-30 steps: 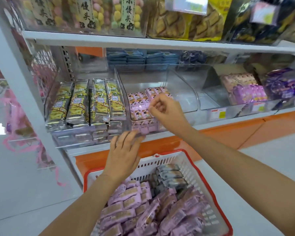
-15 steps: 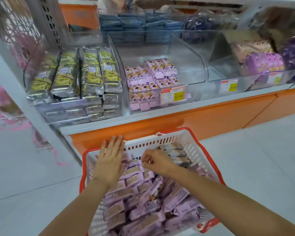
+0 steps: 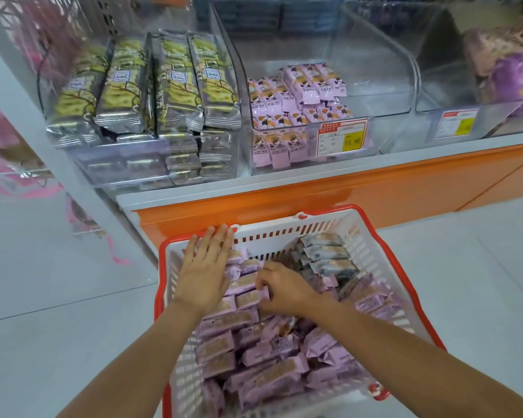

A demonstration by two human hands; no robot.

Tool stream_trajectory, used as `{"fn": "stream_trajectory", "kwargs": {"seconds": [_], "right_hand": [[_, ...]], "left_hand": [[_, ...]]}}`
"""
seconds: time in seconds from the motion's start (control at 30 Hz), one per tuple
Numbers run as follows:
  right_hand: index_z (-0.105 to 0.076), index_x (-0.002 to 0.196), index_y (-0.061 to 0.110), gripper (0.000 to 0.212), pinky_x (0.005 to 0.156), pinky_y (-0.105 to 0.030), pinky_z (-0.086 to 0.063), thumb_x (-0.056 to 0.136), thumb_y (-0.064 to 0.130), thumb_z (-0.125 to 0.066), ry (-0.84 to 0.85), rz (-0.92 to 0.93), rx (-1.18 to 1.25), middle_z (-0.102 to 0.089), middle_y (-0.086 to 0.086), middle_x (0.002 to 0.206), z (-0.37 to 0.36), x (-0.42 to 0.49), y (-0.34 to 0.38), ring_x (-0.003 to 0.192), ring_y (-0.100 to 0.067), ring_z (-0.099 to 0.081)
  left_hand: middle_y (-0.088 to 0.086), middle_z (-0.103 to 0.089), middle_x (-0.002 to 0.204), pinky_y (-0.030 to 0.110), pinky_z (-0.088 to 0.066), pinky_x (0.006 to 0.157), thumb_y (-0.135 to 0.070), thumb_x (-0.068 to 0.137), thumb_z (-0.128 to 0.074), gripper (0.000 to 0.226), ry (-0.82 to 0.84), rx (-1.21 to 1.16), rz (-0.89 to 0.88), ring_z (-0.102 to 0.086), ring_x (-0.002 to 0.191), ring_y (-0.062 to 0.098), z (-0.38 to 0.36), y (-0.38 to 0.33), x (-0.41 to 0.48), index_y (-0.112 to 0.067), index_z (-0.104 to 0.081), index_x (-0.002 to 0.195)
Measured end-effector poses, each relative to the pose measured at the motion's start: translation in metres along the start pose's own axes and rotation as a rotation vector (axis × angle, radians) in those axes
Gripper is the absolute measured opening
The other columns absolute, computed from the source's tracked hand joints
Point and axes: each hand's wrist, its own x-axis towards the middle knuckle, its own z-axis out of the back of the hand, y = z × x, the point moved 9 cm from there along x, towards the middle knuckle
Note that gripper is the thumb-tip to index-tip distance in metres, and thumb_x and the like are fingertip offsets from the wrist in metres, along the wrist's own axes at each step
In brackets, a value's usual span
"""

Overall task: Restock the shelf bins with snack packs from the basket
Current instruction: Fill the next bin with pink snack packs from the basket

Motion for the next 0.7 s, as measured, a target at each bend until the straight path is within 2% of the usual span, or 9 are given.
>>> {"fn": "stream_trajectory", "kwargs": {"seconds": [0.07, 0.17, 0.27, 0.33, 0.4, 0.5, 0.6, 0.7], "right_hand": [[-0.056, 0.098, 0.017, 0.026, 0.074, -0.030, -0.042, 0.079, 0.026, -0.071, -0.015, 0.000, 0.063, -0.046, 0.004, 0.097, 0.006, -0.001, 0.001, 0.091, -0.017, -0.048], [-0.057, 0.101, 0.019, 0.024, 0.071, -0.036, -0.048, 0.081, 0.024, -0.070, -0.033, -0.041, 0.260, -0.058, 0.000, 0.092, 0.030, -0.005, 0.001, 0.082, -0.019, -0.056], [-0.059, 0.103, 0.018, 0.020, 0.063, -0.023, -0.045, 0.085, 0.020, -0.069, -0.128, -0.077, 0.405, -0.056, 0.007, 0.082, 0.066, -0.015, -0.001, 0.069, -0.006, -0.054], [-0.061, 0.099, 0.016, 0.015, 0.063, -0.019, -0.045, 0.086, 0.016, -0.069, -0.252, -0.065, 0.508, -0.060, 0.003, 0.081, 0.097, -0.024, 0.001, 0.066, -0.002, -0.053], [-0.062, 0.098, 0.012, 0.014, 0.065, -0.023, -0.049, 0.087, 0.015, -0.071, -0.372, -0.037, 0.606, -0.065, -0.008, 0.088, 0.128, -0.033, 0.003, 0.071, -0.007, -0.058], [-0.060, 0.105, 0.011, 0.022, 0.069, -0.028, -0.050, 0.088, 0.019, -0.072, -0.500, 0.006, 0.690, -0.064, -0.012, 0.090, 0.168, -0.047, 0.010, 0.075, -0.015, -0.058], [-0.049, 0.122, 0.021, 0.045, 0.077, -0.032, -0.055, 0.085, 0.019, -0.075, -0.561, 0.044, 0.779, -0.062, -0.008, 0.099, 0.202, -0.063, 0.020, 0.086, -0.020, -0.062], [-0.044, 0.120, 0.021, 0.050, 0.080, -0.035, -0.054, 0.083, 0.012, -0.076, -0.526, 0.096, 0.728, -0.061, -0.011, 0.105, 0.223, -0.080, 0.032, 0.090, -0.019, -0.062]], "left_hand": [[0.013, -0.028, 0.160, 0.051, -0.016, 0.118, -0.027, 0.077, -0.073, 0.094, 0.017, -0.029, 0.012, -0.028, 0.146, 0.034, 0.001, 0.001, 0.000, -0.007, -0.024, 0.155], [0.014, -0.036, 0.156, 0.050, -0.020, 0.119, -0.023, 0.082, -0.069, 0.081, -0.024, -0.089, 0.004, -0.035, 0.143, 0.034, 0.014, -0.001, 0.002, -0.007, -0.033, 0.153], [0.011, -0.049, 0.145, 0.048, -0.030, 0.115, -0.028, 0.091, -0.051, 0.056, -0.046, -0.168, -0.021, -0.043, 0.135, 0.032, 0.033, -0.009, 0.006, -0.009, -0.050, 0.143], [0.006, -0.055, 0.138, 0.046, -0.034, 0.110, -0.039, 0.095, -0.033, 0.054, -0.021, -0.393, -0.041, -0.045, 0.132, 0.028, 0.049, -0.022, 0.010, -0.015, -0.053, 0.139], [-0.002, -0.056, 0.131, 0.041, -0.037, 0.108, -0.049, 0.099, -0.033, 0.055, 0.019, -0.678, -0.023, -0.046, 0.126, 0.021, 0.062, -0.036, 0.015, -0.020, -0.050, 0.142], [-0.010, -0.055, 0.119, 0.028, -0.042, 0.091, -0.037, 0.102, -0.050, 0.041, -0.047, -0.892, 0.020, -0.052, 0.111, 0.012, 0.094, -0.049, 0.029, -0.019, -0.053, 0.138], [-0.012, -0.064, 0.097, 0.016, -0.040, 0.070, -0.022, 0.103, -0.051, 0.019, -0.160, -1.065, 0.032, -0.058, 0.084, -0.002, 0.132, -0.057, 0.041, -0.023, -0.060, 0.119], [-0.008, -0.064, 0.085, 0.015, -0.041, 0.062, -0.022, 0.104, -0.048, 0.013, -0.255, -1.183, 0.100, -0.057, 0.073, 0.002, 0.163, -0.060, 0.048, -0.018, -0.058, 0.111]]}}
